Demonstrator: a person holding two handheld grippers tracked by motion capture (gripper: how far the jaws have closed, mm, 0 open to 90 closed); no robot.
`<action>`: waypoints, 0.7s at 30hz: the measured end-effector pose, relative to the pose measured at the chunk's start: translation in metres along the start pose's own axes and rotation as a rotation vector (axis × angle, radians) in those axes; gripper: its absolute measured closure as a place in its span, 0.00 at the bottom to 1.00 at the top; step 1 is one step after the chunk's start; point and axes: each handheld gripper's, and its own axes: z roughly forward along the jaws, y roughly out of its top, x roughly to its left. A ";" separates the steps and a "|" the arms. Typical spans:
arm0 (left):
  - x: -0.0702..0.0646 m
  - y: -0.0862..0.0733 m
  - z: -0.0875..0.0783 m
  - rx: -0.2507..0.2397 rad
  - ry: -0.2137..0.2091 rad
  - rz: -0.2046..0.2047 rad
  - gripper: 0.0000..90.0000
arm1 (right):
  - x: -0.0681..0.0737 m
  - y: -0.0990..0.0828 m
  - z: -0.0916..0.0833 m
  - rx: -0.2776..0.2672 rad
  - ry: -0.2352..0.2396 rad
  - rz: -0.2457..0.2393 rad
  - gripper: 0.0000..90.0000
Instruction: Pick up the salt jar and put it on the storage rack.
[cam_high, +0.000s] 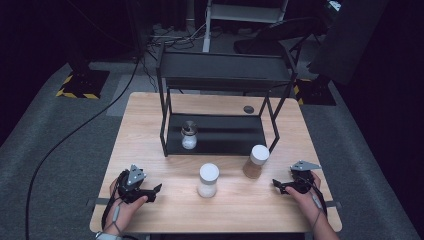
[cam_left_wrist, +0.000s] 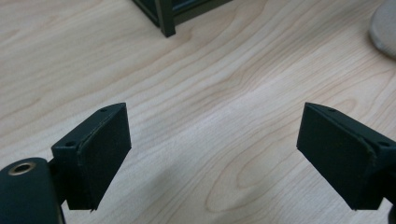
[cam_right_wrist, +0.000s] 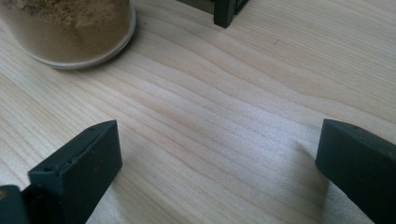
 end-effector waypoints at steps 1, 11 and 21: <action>0.000 -0.001 0.001 0.005 0.003 -0.002 0.10 | 0.000 0.000 0.000 0.000 0.000 0.000 0.00; 0.001 -0.003 0.008 0.075 0.014 -0.046 0.09 | 0.000 0.000 0.000 0.000 0.000 0.000 0.00; 0.000 -0.003 0.008 0.078 0.017 -0.047 0.08 | 0.000 0.000 0.000 0.000 0.001 -0.001 0.00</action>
